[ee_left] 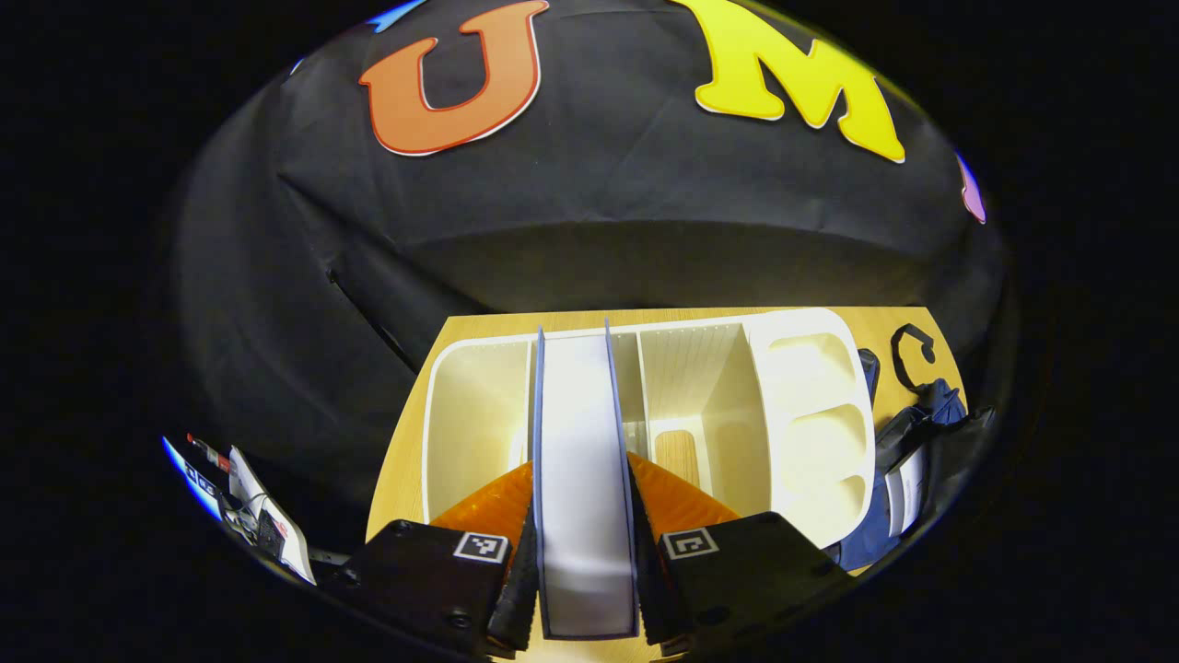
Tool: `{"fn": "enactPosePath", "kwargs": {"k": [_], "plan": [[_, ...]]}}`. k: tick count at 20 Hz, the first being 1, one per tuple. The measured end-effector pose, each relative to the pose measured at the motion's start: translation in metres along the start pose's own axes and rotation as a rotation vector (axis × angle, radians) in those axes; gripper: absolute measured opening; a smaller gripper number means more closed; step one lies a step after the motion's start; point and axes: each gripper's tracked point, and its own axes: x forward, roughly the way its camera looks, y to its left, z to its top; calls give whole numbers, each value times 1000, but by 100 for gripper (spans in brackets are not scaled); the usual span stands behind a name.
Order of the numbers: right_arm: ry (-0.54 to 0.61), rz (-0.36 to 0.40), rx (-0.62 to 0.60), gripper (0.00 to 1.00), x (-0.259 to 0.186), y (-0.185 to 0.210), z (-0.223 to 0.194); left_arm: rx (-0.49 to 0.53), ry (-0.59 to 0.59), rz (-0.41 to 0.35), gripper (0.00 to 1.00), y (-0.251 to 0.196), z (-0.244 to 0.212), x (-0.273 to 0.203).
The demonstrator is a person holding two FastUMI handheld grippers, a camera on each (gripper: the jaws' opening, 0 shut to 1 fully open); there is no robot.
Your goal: Open the schoolbag, grab two books from the bookshelf and put them into the schoolbag.
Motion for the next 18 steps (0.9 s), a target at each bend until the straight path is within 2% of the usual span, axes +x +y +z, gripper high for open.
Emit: {"fn": "enactPosePath", "kwargs": {"k": [2,7,9,10,11,13,15,16,18], "plan": [[-5,2,1,2,-2,1,0,-22,-13,-5,46,2,-1,-7],[-3,5,26,4,-1,1,-4,-95,-41,-53,45,7,-13,-38],[-4,4,36,4,0,1,-4,-103,-51,-56,48,12,-23,-50],[-5,3,40,4,0,2,-5,-115,-55,-54,45,16,-29,-55],[-5,2,44,4,0,3,-6,-130,-54,-53,48,18,-36,-60],[-5,-4,41,4,-1,5,-6,-155,-59,-53,45,27,-51,-71],[-9,-9,31,4,-1,7,-7,-197,-80,-87,45,27,-66,-87],[-8,-11,31,4,-1,8,-8,-225,-96,-96,48,28,-72,-93],[-5,-14,31,4,-1,9,-9,-262,-123,-109,45,32,-87,-108]]}}
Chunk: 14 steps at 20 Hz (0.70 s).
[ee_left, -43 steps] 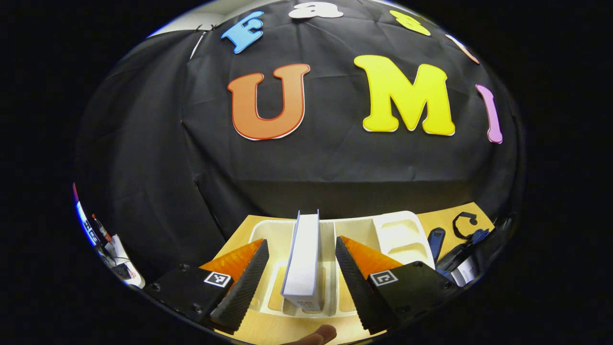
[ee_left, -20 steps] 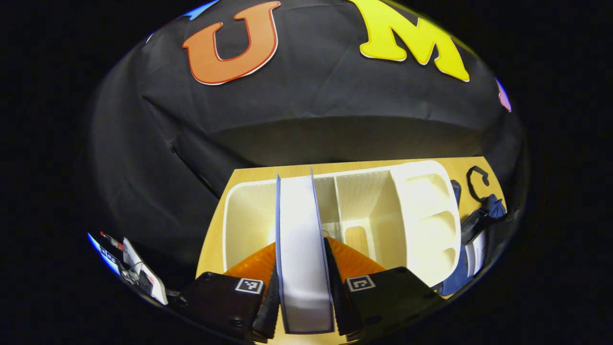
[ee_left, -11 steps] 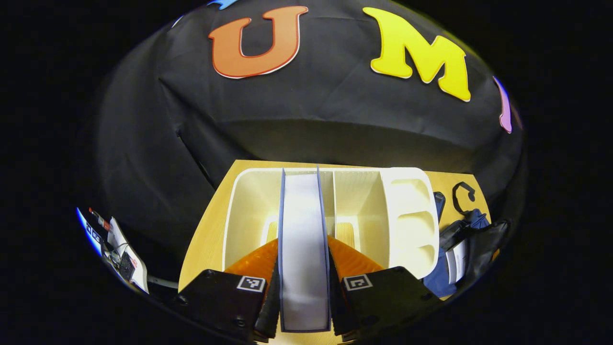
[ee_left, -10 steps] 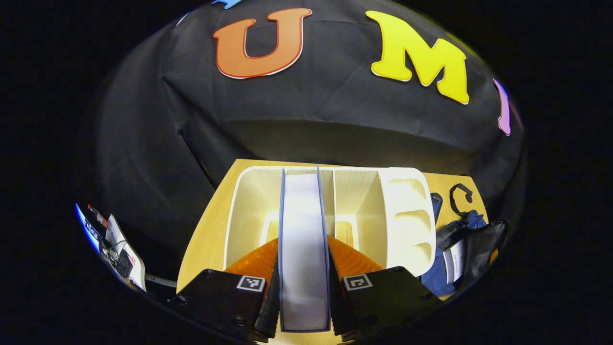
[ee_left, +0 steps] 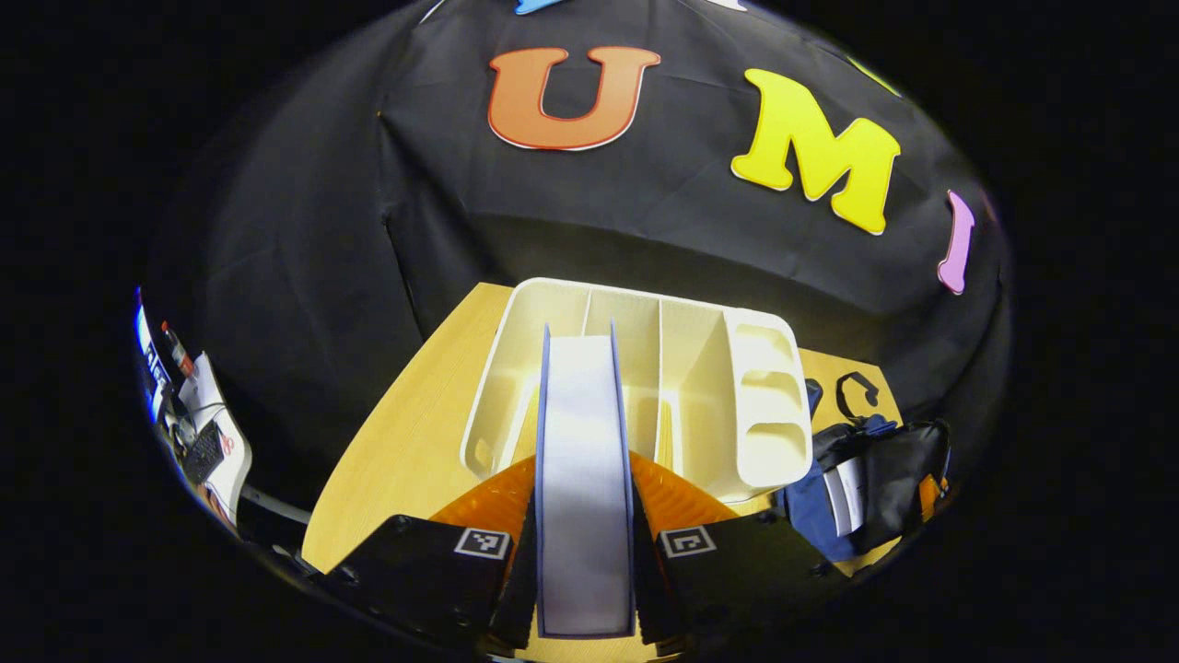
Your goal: Open the schoolbag, grab two books from the bookshelf and put them into the schoolbag.
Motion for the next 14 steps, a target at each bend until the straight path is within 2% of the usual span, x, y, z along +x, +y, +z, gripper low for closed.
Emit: {"fn": "enactPosePath", "kwargs": {"k": [8,14], "plan": [[15,-4,15,4,3,9,0,-189,-20,-118,45,2,-52,-46],[26,-12,-7,4,5,17,-1,-366,-11,-246,45,-11,-93,-63]]}}
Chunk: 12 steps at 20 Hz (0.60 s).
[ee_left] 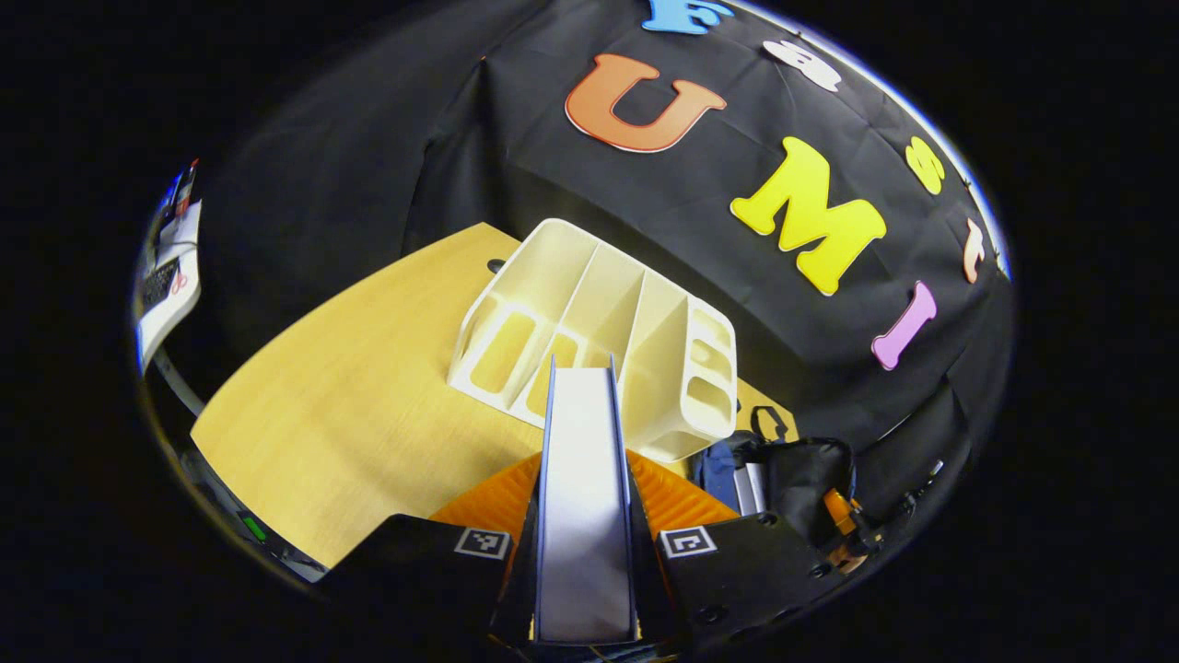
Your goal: Open the schoolbag, grab two books from the bookshelf and put them into the schoolbag.
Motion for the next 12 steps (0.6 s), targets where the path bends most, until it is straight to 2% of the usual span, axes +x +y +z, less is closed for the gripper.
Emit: {"fn": "enactPosePath", "kwargs": {"k": [4,9,10,11,12], "plan": [[18,6,3,4,4,7,0,-87,-42,-95,45,-16,-18,-6],[31,5,4,4,6,13,4,-177,-15,-208,45,-47,-39,10],[31,6,4,4,6,15,4,-201,-17,-228,49,-52,-41,13],[32,4,6,4,6,14,4,-230,-22,-250,45,-58,-40,18],[33,-5,15,4,7,12,5,-255,-22,-274,45,-65,-40,23]]}}
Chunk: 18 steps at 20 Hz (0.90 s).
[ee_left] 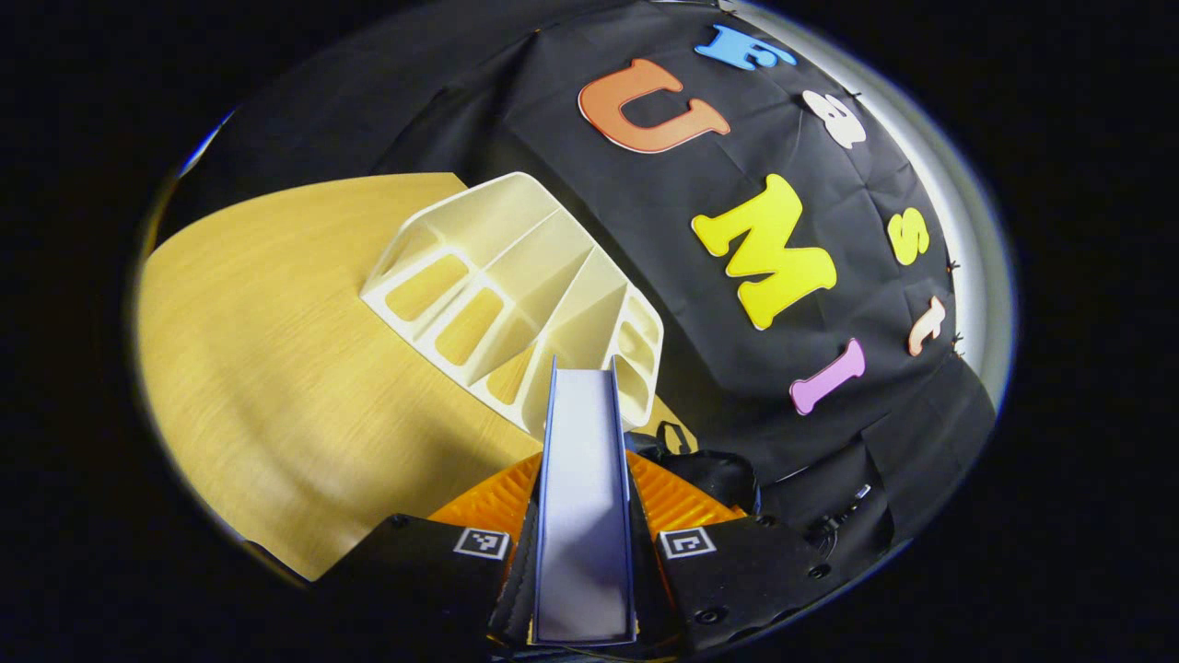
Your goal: Open the schoolbag, grab two books from the bookshelf and put them into the schoolbag.
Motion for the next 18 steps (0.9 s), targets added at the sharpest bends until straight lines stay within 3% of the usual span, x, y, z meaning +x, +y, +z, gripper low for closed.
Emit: {"fn": "enactPosePath", "kwargs": {"k": [6,13,17,18], "plan": [[14,10,84,4,1,-1,2,-61,76,-70,45,-12,-17,36],[-28,10,105,1,-7,-8,26,-122,104,-179,45,-62,-33,77],[-83,1,72,4,-16,-10,50,-111,117,-175,50,-75,-55,107],[-97,-4,64,4,-18,-12,56,-114,116,-173,45,-77,-57,112]]}}
